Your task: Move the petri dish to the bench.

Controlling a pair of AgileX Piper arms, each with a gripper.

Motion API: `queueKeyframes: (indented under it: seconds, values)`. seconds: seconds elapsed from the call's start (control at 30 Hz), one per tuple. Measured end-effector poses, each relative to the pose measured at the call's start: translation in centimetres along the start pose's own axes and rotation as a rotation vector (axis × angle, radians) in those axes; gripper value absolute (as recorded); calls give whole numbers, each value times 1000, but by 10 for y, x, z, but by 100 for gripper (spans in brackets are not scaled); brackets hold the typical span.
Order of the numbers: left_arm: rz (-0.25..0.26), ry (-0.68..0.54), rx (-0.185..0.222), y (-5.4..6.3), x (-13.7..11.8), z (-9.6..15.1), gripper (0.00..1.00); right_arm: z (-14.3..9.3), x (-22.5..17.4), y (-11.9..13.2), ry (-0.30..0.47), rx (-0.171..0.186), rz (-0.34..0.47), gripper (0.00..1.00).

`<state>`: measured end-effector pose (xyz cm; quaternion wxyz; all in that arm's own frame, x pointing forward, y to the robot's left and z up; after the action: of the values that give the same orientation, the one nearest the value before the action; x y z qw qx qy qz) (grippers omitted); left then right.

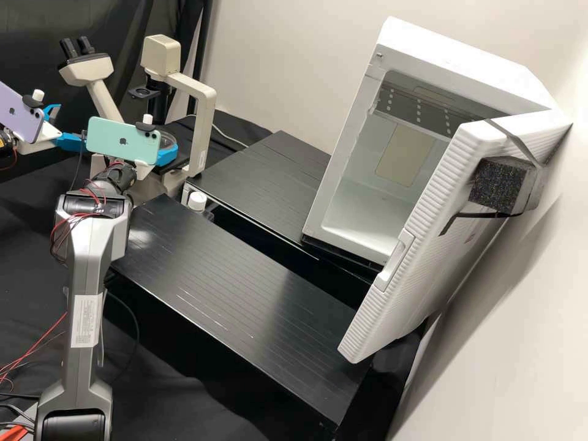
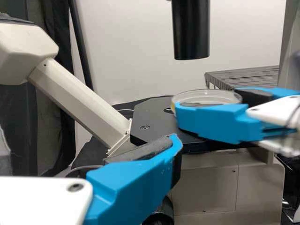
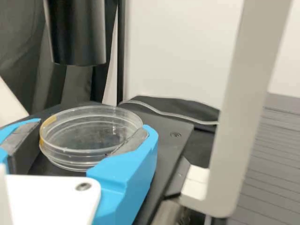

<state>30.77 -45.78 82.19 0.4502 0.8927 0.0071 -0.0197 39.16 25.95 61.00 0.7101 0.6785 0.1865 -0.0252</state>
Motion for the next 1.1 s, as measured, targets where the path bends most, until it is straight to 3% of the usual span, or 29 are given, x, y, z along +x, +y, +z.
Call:
queueKeyframes:
  seconds: [0.6, 0.8, 1.1]
  values:
    - [0, 0, 0, 0, 0, 0, 100, 9, -46, 17, 29, 6, 34, 0]
    - [0, 0, 0, 0, 0, 0, 100, 18, -84, 33, 36, 4, 103, 0]
    - [0, 0, 0, 0, 0, 0, 100, 53, -167, 55, 14, -7, 186, 0]
